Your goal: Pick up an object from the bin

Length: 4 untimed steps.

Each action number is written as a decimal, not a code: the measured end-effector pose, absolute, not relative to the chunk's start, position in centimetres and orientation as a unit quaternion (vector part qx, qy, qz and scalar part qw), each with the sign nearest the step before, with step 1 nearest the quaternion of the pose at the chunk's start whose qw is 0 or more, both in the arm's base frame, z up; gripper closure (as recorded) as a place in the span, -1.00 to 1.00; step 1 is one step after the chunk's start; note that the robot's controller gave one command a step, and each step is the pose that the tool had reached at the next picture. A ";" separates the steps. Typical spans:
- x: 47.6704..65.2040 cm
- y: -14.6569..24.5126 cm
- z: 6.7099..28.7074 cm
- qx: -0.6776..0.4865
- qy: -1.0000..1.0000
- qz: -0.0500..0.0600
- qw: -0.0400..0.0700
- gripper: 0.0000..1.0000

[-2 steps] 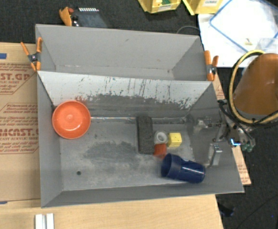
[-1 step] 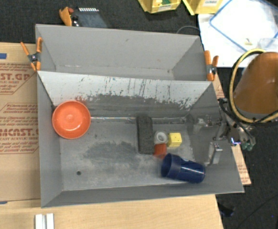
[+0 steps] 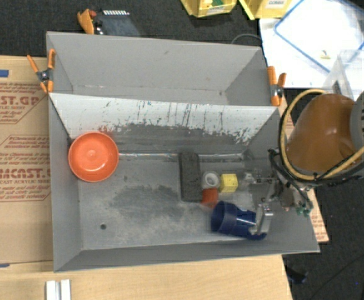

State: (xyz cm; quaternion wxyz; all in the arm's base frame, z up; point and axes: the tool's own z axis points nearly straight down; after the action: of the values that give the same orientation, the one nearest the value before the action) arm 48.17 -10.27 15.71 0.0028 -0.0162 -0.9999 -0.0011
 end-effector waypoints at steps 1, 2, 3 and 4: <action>48.0 -9.2 13.8 0.013 -1.000 0.001 -0.003 -1.00; 47.9 -7.5 13.3 -0.078 -0.997 0.000 0.000 -1.00; 48.3 -9.4 6.9 -0.063 -0.998 0.001 -0.007 -1.00; 48.2 -10.1 6.9 -0.123 -0.992 -0.001 -0.003 1.00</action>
Offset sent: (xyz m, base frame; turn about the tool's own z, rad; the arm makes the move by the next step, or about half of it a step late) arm -0.0027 0.0266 -0.0222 0.1246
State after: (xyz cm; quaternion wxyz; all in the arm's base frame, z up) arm 48.17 -10.11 6.86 -0.0030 -0.1227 -0.9924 -0.0010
